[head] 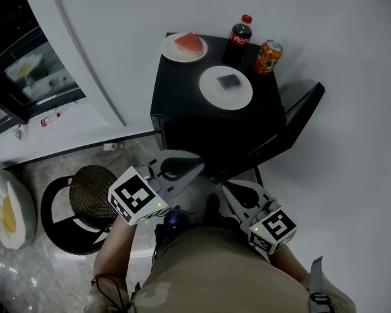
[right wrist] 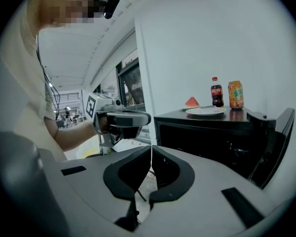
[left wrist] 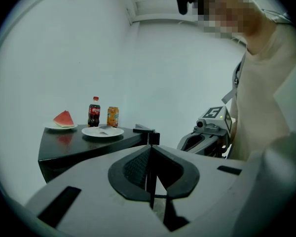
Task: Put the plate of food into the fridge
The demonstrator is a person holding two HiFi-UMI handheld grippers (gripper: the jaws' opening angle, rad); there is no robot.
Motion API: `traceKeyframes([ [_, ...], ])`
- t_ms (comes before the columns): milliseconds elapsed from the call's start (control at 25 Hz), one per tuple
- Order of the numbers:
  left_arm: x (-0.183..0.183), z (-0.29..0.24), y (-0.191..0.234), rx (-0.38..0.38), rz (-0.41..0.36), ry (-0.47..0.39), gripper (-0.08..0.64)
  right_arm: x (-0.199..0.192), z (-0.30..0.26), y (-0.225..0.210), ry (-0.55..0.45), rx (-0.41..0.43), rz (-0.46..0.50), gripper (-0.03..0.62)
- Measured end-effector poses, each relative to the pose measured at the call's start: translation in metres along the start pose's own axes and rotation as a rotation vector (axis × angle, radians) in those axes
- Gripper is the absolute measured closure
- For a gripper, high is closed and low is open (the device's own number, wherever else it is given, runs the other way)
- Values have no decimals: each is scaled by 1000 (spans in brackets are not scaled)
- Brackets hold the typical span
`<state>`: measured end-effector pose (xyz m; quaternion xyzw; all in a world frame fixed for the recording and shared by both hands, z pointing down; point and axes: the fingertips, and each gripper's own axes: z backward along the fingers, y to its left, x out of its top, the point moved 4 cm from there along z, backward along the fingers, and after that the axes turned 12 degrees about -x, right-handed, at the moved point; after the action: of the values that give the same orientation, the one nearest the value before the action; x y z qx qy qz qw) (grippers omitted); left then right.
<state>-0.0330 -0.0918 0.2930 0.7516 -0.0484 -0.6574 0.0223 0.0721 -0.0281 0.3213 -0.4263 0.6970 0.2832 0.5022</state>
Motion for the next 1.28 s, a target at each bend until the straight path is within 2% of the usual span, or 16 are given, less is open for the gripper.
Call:
traceKeyframes([
  [400, 20, -21, 22, 88, -4, 3, 548, 4, -20, -25, -4, 85, -29, 571],
  [600, 18, -30, 24, 46, -30, 88, 548, -1, -21, -34, 21, 103, -46, 571],
  [920, 24, -39, 39, 62, -110, 176, 548, -7, -14, -47, 26, 83, -69, 571],
  [1280, 34, -47, 48, 27, -144, 226, 548, -14, -6, -51, 32, 60, -72, 571],
])
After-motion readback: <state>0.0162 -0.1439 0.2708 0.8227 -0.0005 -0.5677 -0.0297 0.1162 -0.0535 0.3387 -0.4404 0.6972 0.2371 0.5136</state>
